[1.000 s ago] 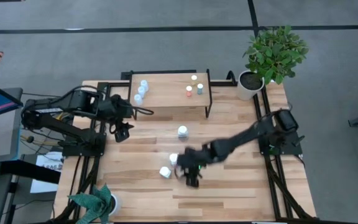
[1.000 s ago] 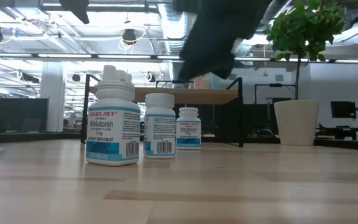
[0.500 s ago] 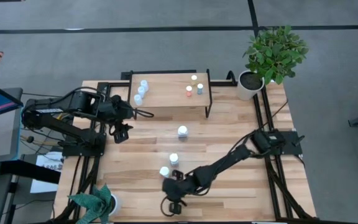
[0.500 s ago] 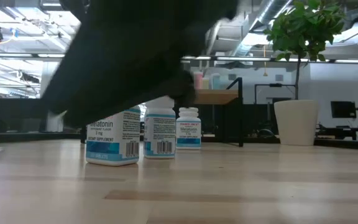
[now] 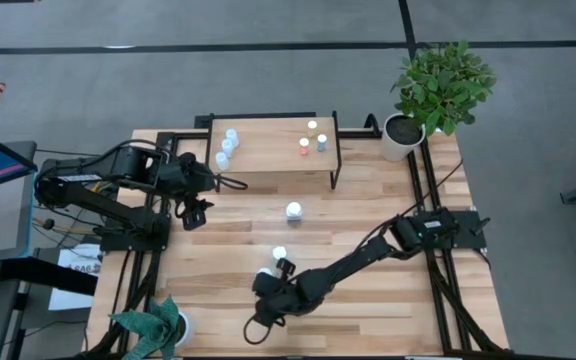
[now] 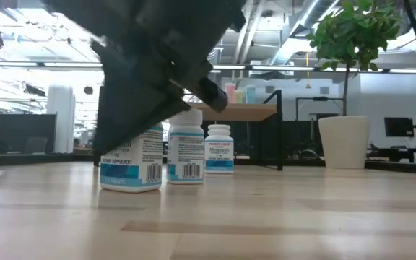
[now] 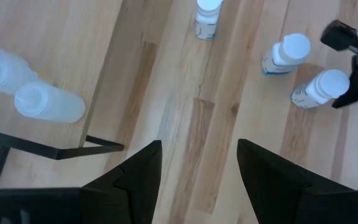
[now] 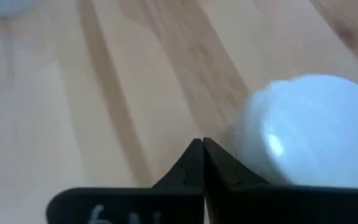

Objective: Pick and place medicine bottles onto shelf by color
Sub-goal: Adjust the white pill bottles, then put the top white pill bottle on the shelf

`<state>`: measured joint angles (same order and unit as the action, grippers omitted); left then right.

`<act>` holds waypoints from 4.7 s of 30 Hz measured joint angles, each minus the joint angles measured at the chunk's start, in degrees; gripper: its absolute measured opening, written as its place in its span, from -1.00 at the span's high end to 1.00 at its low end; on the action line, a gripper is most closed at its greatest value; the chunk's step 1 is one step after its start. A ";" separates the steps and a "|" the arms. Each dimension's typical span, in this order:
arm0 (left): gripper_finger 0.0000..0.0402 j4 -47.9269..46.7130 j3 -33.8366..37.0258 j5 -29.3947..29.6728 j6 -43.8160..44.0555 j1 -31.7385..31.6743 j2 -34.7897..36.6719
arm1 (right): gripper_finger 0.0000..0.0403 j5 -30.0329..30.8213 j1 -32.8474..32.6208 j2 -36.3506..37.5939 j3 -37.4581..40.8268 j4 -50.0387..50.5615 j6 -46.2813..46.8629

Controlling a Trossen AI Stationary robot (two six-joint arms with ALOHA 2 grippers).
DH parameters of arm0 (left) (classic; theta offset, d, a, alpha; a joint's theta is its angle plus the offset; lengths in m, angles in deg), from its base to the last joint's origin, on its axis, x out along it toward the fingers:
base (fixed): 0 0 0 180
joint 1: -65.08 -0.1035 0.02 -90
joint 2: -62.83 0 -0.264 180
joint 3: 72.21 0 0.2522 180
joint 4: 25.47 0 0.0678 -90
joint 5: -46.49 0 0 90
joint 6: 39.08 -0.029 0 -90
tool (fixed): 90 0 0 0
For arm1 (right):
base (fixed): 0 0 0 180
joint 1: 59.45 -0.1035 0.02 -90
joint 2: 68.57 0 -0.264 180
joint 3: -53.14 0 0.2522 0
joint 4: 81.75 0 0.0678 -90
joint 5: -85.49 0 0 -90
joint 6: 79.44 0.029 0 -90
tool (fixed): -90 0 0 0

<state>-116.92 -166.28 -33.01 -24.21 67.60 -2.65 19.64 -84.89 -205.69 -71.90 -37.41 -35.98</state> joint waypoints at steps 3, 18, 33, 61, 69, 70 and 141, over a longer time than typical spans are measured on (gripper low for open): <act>0.02 0.02 0.00 0.00 -0.71 0.00 0.00 | 0.97 0.02 1.23 0.00 0.00 3.47 0.09; 0.02 0.02 0.00 0.00 -3.28 0.00 0.00 | 0.96 -1.89 9.28 0.00 0.02 12.46 -8.00; 0.02 0.18 0.00 -0.02 -3.21 0.00 -0.15 | 0.92 -4.12 13.02 6.68 0.02 17.37 -15.51; 0.02 -0.42 -0.02 1.16 0.40 -0.02 -0.17 | 0.91 7.39 0.98 41.78 4.90 57.62 -18.15; 0.02 1.31 -0.02 2.82 0.64 -0.02 -0.17 | 0.92 13.52 -2.75 62.26 31.83 41.20 -8.87; 0.02 1.74 -0.02 2.83 0.75 -0.02 -0.17 | 0.92 12.28 -2.46 64.45 35.39 37.25 -7.69; 0.02 2.60 -0.01 3.79 0.94 -0.02 -1.03 | -0.52 -8.08 24.43 41.56 47.98 -11.53 -45.46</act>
<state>-114.32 -166.30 -29.22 -23.27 67.58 -3.68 11.56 -60.46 -164.13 -23.92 -48.94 -81.43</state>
